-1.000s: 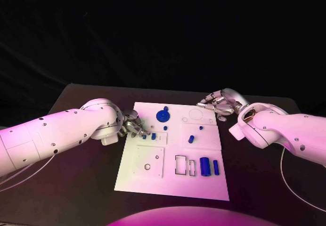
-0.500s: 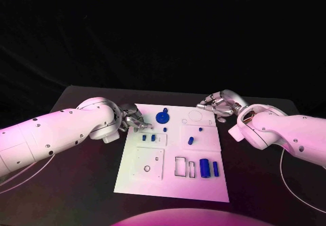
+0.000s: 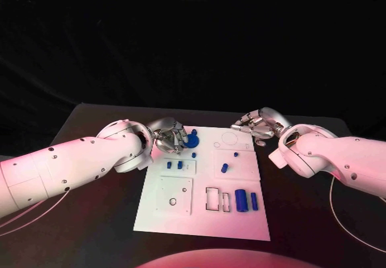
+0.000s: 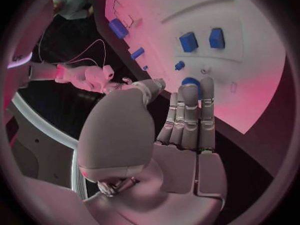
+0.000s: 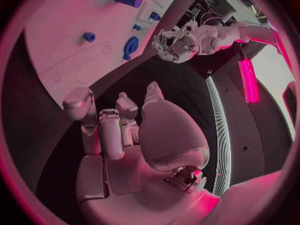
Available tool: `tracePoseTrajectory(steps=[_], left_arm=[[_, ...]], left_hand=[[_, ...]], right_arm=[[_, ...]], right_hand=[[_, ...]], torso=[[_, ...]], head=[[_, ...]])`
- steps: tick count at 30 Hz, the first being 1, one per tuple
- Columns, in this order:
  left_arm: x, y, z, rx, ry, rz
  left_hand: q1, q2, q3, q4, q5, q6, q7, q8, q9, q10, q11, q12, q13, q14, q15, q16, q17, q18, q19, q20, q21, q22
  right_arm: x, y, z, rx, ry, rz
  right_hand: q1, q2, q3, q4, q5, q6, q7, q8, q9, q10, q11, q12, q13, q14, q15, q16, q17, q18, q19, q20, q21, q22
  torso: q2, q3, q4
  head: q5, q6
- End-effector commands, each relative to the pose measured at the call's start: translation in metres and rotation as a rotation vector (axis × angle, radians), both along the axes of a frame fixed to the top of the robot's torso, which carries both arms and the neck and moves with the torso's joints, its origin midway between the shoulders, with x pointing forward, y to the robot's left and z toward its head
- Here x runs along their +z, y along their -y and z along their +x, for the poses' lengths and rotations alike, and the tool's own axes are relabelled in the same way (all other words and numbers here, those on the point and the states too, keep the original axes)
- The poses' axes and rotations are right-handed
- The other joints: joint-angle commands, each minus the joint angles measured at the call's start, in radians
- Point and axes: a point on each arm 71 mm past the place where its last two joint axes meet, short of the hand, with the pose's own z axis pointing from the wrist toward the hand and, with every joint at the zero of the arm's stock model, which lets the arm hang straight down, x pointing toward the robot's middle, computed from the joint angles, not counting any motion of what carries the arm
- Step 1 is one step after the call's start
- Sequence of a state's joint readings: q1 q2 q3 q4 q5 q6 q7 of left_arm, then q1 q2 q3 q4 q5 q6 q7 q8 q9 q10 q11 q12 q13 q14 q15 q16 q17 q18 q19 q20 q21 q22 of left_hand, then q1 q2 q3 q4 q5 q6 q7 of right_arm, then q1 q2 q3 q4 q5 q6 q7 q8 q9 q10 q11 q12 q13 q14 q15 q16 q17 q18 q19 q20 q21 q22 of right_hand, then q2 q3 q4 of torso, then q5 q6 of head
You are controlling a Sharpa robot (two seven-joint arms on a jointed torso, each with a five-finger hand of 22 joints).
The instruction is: Assemble the parts on the task board
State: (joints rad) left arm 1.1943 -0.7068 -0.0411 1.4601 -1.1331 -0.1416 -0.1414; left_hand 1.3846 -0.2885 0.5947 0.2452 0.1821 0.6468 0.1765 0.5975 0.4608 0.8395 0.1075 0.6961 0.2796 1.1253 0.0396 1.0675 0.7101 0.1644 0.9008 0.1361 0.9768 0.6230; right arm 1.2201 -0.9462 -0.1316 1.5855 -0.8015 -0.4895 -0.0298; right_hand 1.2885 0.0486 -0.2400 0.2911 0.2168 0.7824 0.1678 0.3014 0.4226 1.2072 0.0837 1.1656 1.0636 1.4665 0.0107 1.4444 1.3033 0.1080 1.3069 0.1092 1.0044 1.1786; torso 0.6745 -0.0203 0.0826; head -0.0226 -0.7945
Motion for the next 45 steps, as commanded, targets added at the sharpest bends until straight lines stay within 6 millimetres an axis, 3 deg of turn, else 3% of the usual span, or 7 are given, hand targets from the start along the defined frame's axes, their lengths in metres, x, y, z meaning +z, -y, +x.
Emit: tracePoseTrajectory(steps=[1, 9, 14, 17, 20, 31, 45], left_arm=[[0.004, 0.011, -0.003, -0.126, 0.191, 0.0], [-0.013, 0.024, -0.004, -0.205, 0.235, 0.112], [-0.02, 0.029, -0.002, -0.227, 0.211, 0.169], [-0.024, 0.031, -0.001, -0.227, 0.191, 0.196], [-0.026, 0.034, 0.001, -0.225, 0.182, 0.213], [-0.03, 0.042, 0.004, -0.22, 0.166, 0.247], [-0.033, 0.048, 0.007, -0.228, 0.15, 0.271]], left_hand=[[0.032, -0.001, -0.008, -0.02, -0.004, 0.003, 0.002, -0.011, -0.024, -0.012, 0.005, -0.02, -0.023, -0.012, 0.002, 0.003, -0.013, 0.019, 0.001, 0.006, -0.005, -0.002], [0.05, -0.004, -0.049, -0.039, -0.005, 0.02, 0.003, -0.029, -0.066, -0.025, 0.009, -0.035, -0.051, 0.026, 0.006, 0.08, 0.043, 0.019, 0.005, 0.009, 0.011, 0.011], [0.053, -0.002, -0.074, -0.04, -0.004, 0.02, 0.004, -0.042, -0.087, -0.051, 0.014, -0.045, -0.064, 0.022, 0.011, 0.101, 0.039, 0.018, 0.004, 0.013, 0.018, 0.018], [0.062, 0.002, -0.083, -0.032, -0.003, 0.028, 0.002, -0.053, -0.109, -0.057, 0.015, -0.042, -0.074, 0.062, 0.012, 0.164, 0.086, 0.019, 0.017, 0.015, 0.046, 0.036], [0.072, 0.003, -0.081, -0.028, -0.001, 0.039, 0.001, -0.057, -0.12, -0.059, 0.016, -0.038, -0.079, 0.08, 0.012, 0.197, 0.109, 0.011, 0.054, 0.016, 0.093, 0.092], [0.1, 0.008, -0.045, -0.027, -0.001, 0.09, -0.012, -0.062, -0.145, -0.042, 0.011, -0.027, -0.092, 0.107, 0.009, 0.248, 0.134, 0.0, 0.094, 0.013, 0.163, 0.175], [0.114, 0.015, -0.009, -0.035, -0.003, 0.132, -0.02, -0.071, -0.164, -0.017, 0.003, -0.022, -0.102, 0.128, 0.003, 0.28, 0.155, -0.007, 0.116, 0.007, 0.206, 0.227]], right_arm=[[0.0, -0.001, -0.001, 0.015, 0.004, 0.0], [-0.001, -0.002, -0.001, 0.016, 0.003, 0.0], [-0.001, -0.002, -0.001, 0.017, 0.002, 0.0], [-0.001, -0.003, -0.001, 0.018, 0.003, 0.001], [-0.001, -0.003, -0.001, 0.019, 0.003, 0.001], [-0.001, -0.004, -0.001, 0.022, 0.003, 0.001], [-0.001, -0.005, -0.001, 0.025, 0.003, 0.002]], right_hand=[[0.0, 0.007, -0.004, 0.001, 0.005, -0.009, 0.0, 0.002, -0.001, -0.004, 0.0, 0.003, 0.0, 0.037, -0.003, -0.003, 0.001, 0.011, 0.005, 0.002, -0.002, 0.001], [0.001, 0.008, -0.005, 0.0, 0.006, -0.009, 0.0, 0.003, -0.001, -0.004, 0.0, 0.002, -0.001, 0.037, -0.003, -0.003, 0.001, 0.011, 0.004, 0.002, -0.003, 0.0], [0.003, 0.009, -0.006, 0.0, 0.008, -0.009, 0.0, 0.003, -0.001, -0.004, 0.0, 0.003, 0.0, 0.037, -0.003, -0.003, 0.001, 0.011, 0.004, 0.002, -0.003, 0.0], [0.003, 0.009, -0.006, 0.0, 0.008, -0.009, 0.0, 0.003, -0.001, -0.004, 0.0, 0.003, 0.0, 0.037, -0.003, -0.003, 0.001, 0.011, 0.004, 0.002, -0.003, 0.0], [0.003, 0.009, -0.006, 0.0, 0.008, -0.009, 0.0, 0.003, -0.001, -0.004, 0.0, 0.003, 0.0, 0.037, -0.003, -0.003, 0.001, 0.011, 0.004, 0.002, -0.003, 0.0], [0.004, 0.01, -0.007, 0.0, 0.011, -0.009, 0.0, 0.004, -0.001, -0.003, 0.0, 0.004, 0.0, 0.037, -0.003, -0.003, 0.001, 0.011, 0.005, 0.002, -0.002, 0.001], [0.004, 0.01, -0.007, 0.0, 0.011, -0.009, 0.0, 0.004, -0.001, -0.003, 0.0, 0.004, 0.0, 0.037, -0.003, -0.003, 0.001, 0.011, 0.005, 0.002, -0.002, 0.001]], torso=[[0.0, 0.0, -0.0014], [0.001, -0.0003, -0.0012], [0.003, -0.0001, -0.0024], [0.002, 0.0006, -0.0027], [0.002, 0.0006, -0.0019], [0.001, 0.0017, -0.0018], [0.001, 0.0016, -0.0021]], head=[[-0.001, 0.001], [-0.002, 0.003], [-0.002, 0.003], [-0.001, 0.002], [-0.003, 0.001], [-0.004, -0.002], [-0.005, -0.003]])
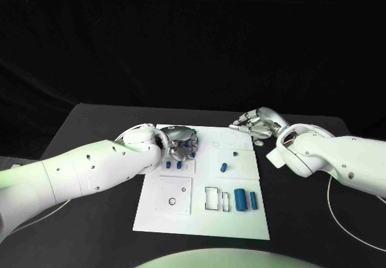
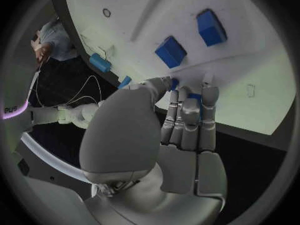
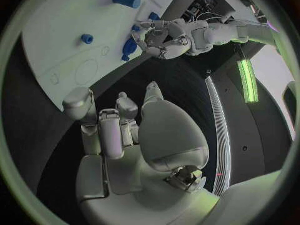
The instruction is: Assemble the parts on the task board
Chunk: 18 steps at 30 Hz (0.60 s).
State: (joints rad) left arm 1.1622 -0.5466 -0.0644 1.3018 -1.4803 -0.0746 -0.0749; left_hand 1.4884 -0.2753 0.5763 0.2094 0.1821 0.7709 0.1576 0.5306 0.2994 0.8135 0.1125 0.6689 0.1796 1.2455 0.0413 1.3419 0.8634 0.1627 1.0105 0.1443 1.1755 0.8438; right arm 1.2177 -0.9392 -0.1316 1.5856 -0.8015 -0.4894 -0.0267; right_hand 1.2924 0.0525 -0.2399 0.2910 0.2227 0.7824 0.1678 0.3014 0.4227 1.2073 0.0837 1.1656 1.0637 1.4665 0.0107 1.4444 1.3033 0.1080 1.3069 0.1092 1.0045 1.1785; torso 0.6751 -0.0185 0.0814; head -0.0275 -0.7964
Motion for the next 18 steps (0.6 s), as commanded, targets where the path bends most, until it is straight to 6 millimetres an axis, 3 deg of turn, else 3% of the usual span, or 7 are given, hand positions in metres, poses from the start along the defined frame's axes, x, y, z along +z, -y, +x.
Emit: tracePoseTrajectory(steps=[1, 11, 18], left_arm=[[-0.0019, 0.0035, -0.0011, -0.012, -0.014, 0.025], [-0.0036, 0.0066, -0.0004, -0.015, -0.025, 0.037], [-0.0042, 0.007, 0.0001, -0.018, -0.03, 0.038]], left_hand=[[0.011, 0.002, 0.011, 0.0, -0.003, 0.01, -0.001, -0.005, -0.003, 0.011, -0.002, 0.006, -0.002, 0.009, 0.001, 0.007, 0.003, -0.006, 0.008, -0.001, 0.009, 0.009], [0.015, 0.009, 0.029, -0.007, -0.004, 0.028, -0.005, -0.011, -0.012, 0.03, -0.008, 0.006, -0.009, 0.021, -0.004, 0.022, 0.014, -0.01, 0.02, -0.005, 0.03, 0.035], [0.023, 0.026, 0.067, -0.027, -0.008, 0.078, -0.006, -0.021, -0.022, 0.085, -0.022, -0.01, -0.023, 0.055, -0.017, 0.05, 0.054, -0.019, 0.054, -0.014, 0.073, 0.092]], right_arm=[[-0.0002, -0.0018, -0.0005, 0.017, 0.003, -0.001], [-0.0006, -0.0024, -0.0004, 0.018, 0.002, -0.001], [-0.0006, -0.0024, -0.0005, 0.018, 0.001, -0.002]], right_hand=[[0.0, 0.006, -0.007, 0.0, 0.005, -0.009, 0.0, 0.004, -0.001, -0.004, 0.0, 0.004, 0.0, 0.037, -0.003, -0.003, 0.001, 0.011, 0.005, 0.002, -0.002, 0.001], [0.002, 0.008, -0.009, 0.0, 0.008, -0.009, 0.0, 0.005, -0.002, -0.002, 0.0, 0.005, 0.001, 0.038, -0.003, -0.002, 0.003, 0.01, 0.006, 0.002, -0.001, 0.002], [0.002, 0.008, -0.009, 0.0, 0.008, -0.009, 0.0, 0.005, -0.002, -0.002, 0.0, 0.005, 0.001, 0.038, -0.003, -0.002, 0.003, 0.01, 0.006, 0.002, -0.001, 0.002]], torso=[[0.001, -0.0002, -0.0009], [0.0, 0.0, -0.0001], [0.0, -0.0005, -0.0001]], head=[[-0.001, -0.002], [-0.004, -0.006], [-0.006, -0.007]])
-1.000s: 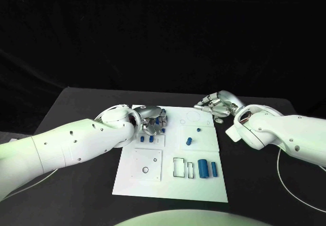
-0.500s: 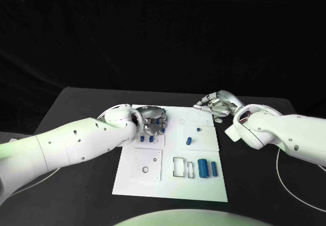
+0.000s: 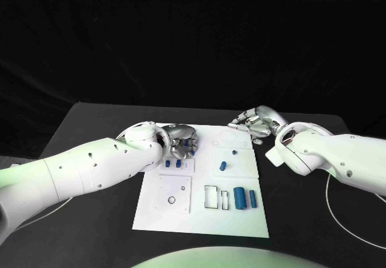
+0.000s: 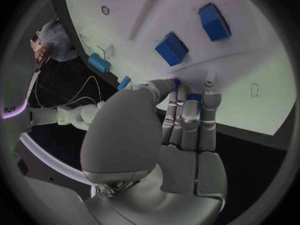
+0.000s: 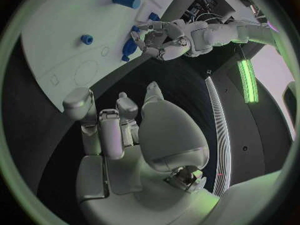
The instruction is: Assemble the parts on the task board
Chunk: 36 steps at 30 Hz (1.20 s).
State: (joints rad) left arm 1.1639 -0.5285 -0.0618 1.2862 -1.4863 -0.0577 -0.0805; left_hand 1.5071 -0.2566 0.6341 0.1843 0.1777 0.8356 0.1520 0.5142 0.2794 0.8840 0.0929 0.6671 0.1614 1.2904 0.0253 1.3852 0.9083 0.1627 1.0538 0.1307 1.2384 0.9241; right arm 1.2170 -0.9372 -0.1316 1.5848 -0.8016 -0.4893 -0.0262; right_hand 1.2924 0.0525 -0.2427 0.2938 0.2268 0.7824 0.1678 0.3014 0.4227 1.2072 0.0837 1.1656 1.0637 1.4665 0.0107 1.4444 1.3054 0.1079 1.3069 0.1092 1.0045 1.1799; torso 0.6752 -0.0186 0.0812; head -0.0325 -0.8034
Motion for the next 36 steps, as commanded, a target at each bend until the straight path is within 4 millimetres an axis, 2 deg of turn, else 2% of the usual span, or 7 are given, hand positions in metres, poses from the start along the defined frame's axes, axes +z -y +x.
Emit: tracePoseTrajectory(steps=[1, 7, 14, 25, 32, 36], left_arm=[[-0.004, 0.002, -0.002, -0.014, -0.025, 0.022], [-0.004, 0.002, -0.001, -0.01, -0.019, 0.012], [-0.001, 0.001, -0.001, -0.003, -0.004, -0.019], [0.01, -0.007, -0.007, 0.009, 0.018, -0.106], [0.027, -0.025, -0.01, 0.047, 0.029, -0.14], [0.032, -0.037, -0.011, 0.07, 0.019, -0.149]], left_hand=[[0.004, 0.01, 0.013, -0.004, -0.004, 0.021, -0.002, -0.006, -0.002, 0.023, -0.004, -0.013, -0.007, 0.014, -0.003, 0.009, 0.012, -0.02, 0.014, -0.002, 0.015, 0.018], [0.0, 0.019, 0.045, -0.038, -0.004, 0.068, -0.004, -0.037, -0.007, 0.088, -0.008, -0.081, -0.033, 0.037, -0.009, 0.019, 0.021, -0.026, 0.032, -0.008, 0.045, 0.054], [-0.008, 0.017, 0.056, -0.059, -0.003, 0.081, 0.001, -0.063, -0.011, 0.115, -0.005, -0.13, -0.045, 0.044, -0.007, 0.021, 0.017, -0.027, 0.037, -0.008, 0.056, 0.067], [-0.024, 0.012, 0.054, -0.062, -0.004, 0.089, 0.004, -0.079, -0.011, 0.13, -0.002, -0.161, -0.051, 0.044, -0.004, 0.02, 0.009, -0.027, 0.035, -0.006, 0.059, 0.069], [-0.034, 0.01, 0.051, -0.058, -0.003, 0.093, 0.004, -0.084, -0.011, 0.137, -0.002, -0.172, -0.052, 0.043, -0.003, 0.019, 0.002, -0.027, 0.033, -0.005, 0.057, 0.067], [-0.037, 0.009, 0.05, -0.058, -0.004, 0.095, 0.003, -0.085, -0.01, 0.139, -0.002, -0.175, -0.052, 0.043, -0.004, 0.019, 0.001, -0.027, 0.034, -0.005, 0.057, 0.067]], right_arm=[[0.0, -0.002, -0.001, 0.017, 0.002, -0.002], [0.0, -0.002, -0.001, 0.017, 0.002, -0.002], [0.0, -0.002, 0.0, 0.016, 0.003, -0.002], [0.0, 0.0, 0.0, 0.013, 0.004, -0.004], [-0.001, 0.002, 0.0, 0.009, 0.006, -0.006], [-0.001, 0.003, 0.0, 0.006, 0.006, -0.007]], right_hand=[[0.002, 0.008, -0.006, -0.003, 0.004, -0.009, 0.0, 0.005, -0.002, -0.002, 0.0, 0.005, 0.001, 0.038, -0.003, -0.002, 0.001, 0.011, 0.006, 0.002, -0.001, 0.001], [0.002, 0.008, -0.006, -0.003, 0.004, -0.009, 0.0, 0.005, -0.002, -0.002, 0.0, 0.005, 0.001, 0.038, -0.003, -0.002, 0.001, 0.011, 0.006, 0.002, -0.001, 0.001], [0.002, 0.008, -0.006, -0.003, 0.004, -0.009, 0.0, 0.005, -0.002, -0.002, 0.0, 0.005, 0.001, 0.038, -0.003, -0.002, 0.001, 0.011, 0.006, 0.002, -0.001, 0.001], [0.002, 0.008, -0.006, -0.003, 0.004, -0.009, 0.0, 0.005, -0.002, -0.002, 0.0, 0.005, 0.001, 0.038, -0.003, -0.002, 0.001, 0.011, 0.006, 0.002, -0.001, 0.001], [0.002, 0.008, -0.006, -0.003, 0.004, -0.009, 0.0, 0.005, -0.002, -0.002, 0.0, 0.005, 0.001, 0.038, -0.003, -0.002, 0.001, 0.011, 0.006, 0.002, -0.001, 0.001], [0.002, 0.008, -0.006, -0.003, 0.004, -0.009, 0.0, 0.005, -0.002, -0.002, 0.0, 0.005, 0.001, 0.038, -0.003, -0.002, 0.001, 0.011, 0.006, 0.002, -0.001, 0.001]], torso=[[-0.001, -0.0004, 0.0001], [-0.001, 0.0, 0.0001], [-0.002, -0.0003, 0.0006], [-0.004, 0.0002, 0.0026], [-0.006, 0.0005, 0.0049], [-0.005, -0.0011, 0.0049]], head=[[-0.001, -0.001], [-0.002, -0.001], [-0.003, -0.001], [-0.001, 0.008], [-0.001, 0.009], [-0.002, 0.01]])
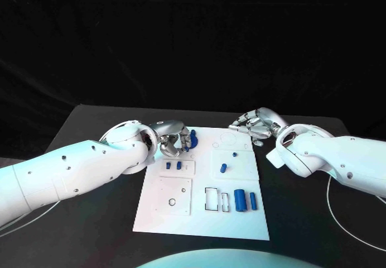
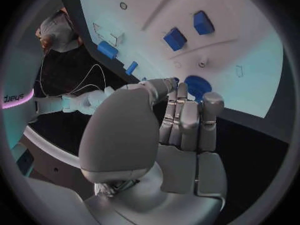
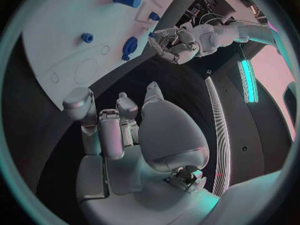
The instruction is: Assemble the parts on the task board
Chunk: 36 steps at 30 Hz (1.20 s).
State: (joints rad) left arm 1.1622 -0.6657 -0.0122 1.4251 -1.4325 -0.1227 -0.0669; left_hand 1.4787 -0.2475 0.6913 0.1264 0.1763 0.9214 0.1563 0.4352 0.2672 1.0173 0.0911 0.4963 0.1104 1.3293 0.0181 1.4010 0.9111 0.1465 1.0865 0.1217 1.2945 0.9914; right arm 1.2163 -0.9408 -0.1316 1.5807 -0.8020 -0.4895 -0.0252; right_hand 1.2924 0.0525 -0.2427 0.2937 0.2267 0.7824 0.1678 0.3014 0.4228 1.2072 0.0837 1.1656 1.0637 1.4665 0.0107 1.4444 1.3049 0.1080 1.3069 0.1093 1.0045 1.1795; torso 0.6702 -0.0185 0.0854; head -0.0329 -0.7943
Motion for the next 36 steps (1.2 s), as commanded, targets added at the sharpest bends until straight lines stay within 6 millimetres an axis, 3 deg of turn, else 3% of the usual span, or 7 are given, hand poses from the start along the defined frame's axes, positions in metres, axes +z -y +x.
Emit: tracePoseTrajectory(steps=[1, 16, 36], left_arm=[[0.004, -0.006, -0.001, 0.028, -0.019, -0.03], [-0.001, -0.035, 0.0, 0.085, -0.104, 0.017], [-0.013, -0.029, 0.009, 0.083, -0.092, 0.052]], left_hand=[[-0.01, -0.001, -0.008, 0.001, -0.003, 0.01, -0.001, -0.007, 0.002, 0.007, -0.001, -0.006, -0.001, 0.005, 0.004, 0.003, -0.002, -0.011, 0.001, 0.004, 0.001, 0.001], [-0.039, -0.008, -0.023, 0.02, -0.004, 0.02, -0.005, -0.016, 0.005, 0.021, -0.003, -0.026, -0.002, 0.006, 0.003, 0.004, -0.008, -0.011, 0.0, 0.005, -0.005, -0.004], [-0.045, -0.009, -0.028, 0.025, -0.004, 0.024, -0.007, -0.018, 0.007, 0.026, -0.004, -0.031, -0.001, 0.005, 0.002, 0.004, -0.01, -0.011, 0.0, 0.005, -0.007, -0.005]], right_arm=[[0.0, 0.0, 0.0, 0.013, 0.005, -0.004], [-0.001, 0.001, -0.001, 0.011, 0.002, -0.006], [-0.003, 0.0, -0.001, 0.012, -0.001, -0.005]], right_hand=[[0.002, 0.008, -0.006, -0.003, 0.004, -0.009, 0.0, 0.005, -0.002, -0.002, 0.0, 0.005, 0.001, 0.038, -0.003, -0.002, 0.001, 0.01, 0.006, 0.002, -0.001, 0.001], [0.002, 0.008, -0.006, -0.003, 0.004, -0.009, 0.0, 0.005, -0.002, -0.002, 0.0, 0.005, 0.001, 0.038, -0.003, -0.002, 0.001, 0.01, 0.006, 0.002, -0.001, 0.001], [0.002, 0.008, -0.006, -0.003, 0.004, -0.009, 0.0, 0.005, -0.002, -0.002, 0.0, 0.005, 0.001, 0.038, -0.003, -0.002, 0.001, 0.01, 0.006, 0.002, -0.001, 0.001]], torso=[[0.0, -0.0013, 0.001], [0.001, -0.0015, -0.0004], [0.005, -0.0008, -0.0033]], head=[[-0.002, 0.001], [0.004, 0.001], [0.007, 0.001]])
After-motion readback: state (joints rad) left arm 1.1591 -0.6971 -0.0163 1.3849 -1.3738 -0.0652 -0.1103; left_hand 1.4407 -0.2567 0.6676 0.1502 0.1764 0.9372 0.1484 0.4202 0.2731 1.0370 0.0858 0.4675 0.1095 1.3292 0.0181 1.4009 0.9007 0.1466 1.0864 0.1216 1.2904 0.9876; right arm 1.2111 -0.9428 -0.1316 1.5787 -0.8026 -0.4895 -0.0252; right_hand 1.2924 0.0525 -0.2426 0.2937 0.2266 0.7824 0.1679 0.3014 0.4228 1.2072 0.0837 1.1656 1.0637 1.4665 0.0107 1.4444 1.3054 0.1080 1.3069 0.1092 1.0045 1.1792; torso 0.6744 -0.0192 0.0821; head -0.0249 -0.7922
